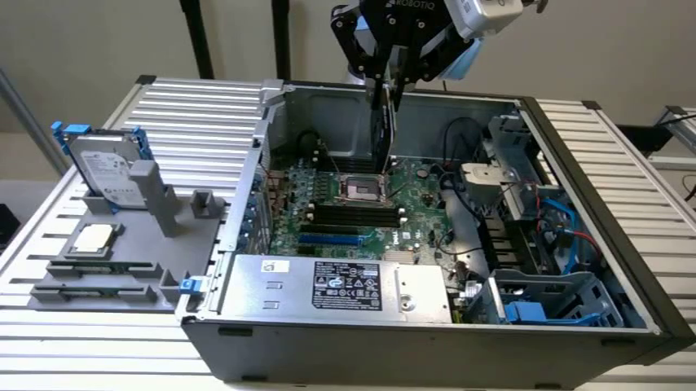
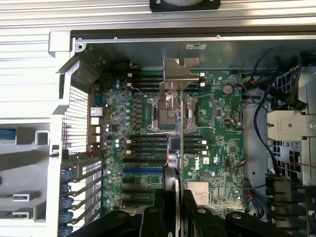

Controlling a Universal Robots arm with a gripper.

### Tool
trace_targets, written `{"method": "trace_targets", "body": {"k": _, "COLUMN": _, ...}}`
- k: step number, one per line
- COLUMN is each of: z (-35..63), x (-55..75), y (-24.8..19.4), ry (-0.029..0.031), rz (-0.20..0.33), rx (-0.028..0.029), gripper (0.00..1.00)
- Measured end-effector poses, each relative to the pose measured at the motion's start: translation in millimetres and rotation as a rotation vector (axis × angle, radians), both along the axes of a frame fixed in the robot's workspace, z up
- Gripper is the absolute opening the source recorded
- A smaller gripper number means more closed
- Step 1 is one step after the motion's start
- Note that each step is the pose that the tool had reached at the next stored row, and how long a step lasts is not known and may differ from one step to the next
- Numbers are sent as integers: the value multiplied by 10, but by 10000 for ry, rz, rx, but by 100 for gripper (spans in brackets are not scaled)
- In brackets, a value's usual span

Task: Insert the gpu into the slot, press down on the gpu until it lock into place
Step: 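Insert the gpu into the slot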

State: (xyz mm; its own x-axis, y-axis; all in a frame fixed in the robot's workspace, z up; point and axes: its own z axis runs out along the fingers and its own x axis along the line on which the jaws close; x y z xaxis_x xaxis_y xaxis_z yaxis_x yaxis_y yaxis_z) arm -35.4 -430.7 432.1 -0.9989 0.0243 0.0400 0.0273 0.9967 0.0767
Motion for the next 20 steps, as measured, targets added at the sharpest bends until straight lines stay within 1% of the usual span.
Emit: {"method": "trace_targets", "body": {"k": 20, "z": 0, "x": 0, "y": 0, "ry": 0, "rz": 0, "rx": 0, "gripper": 26}}
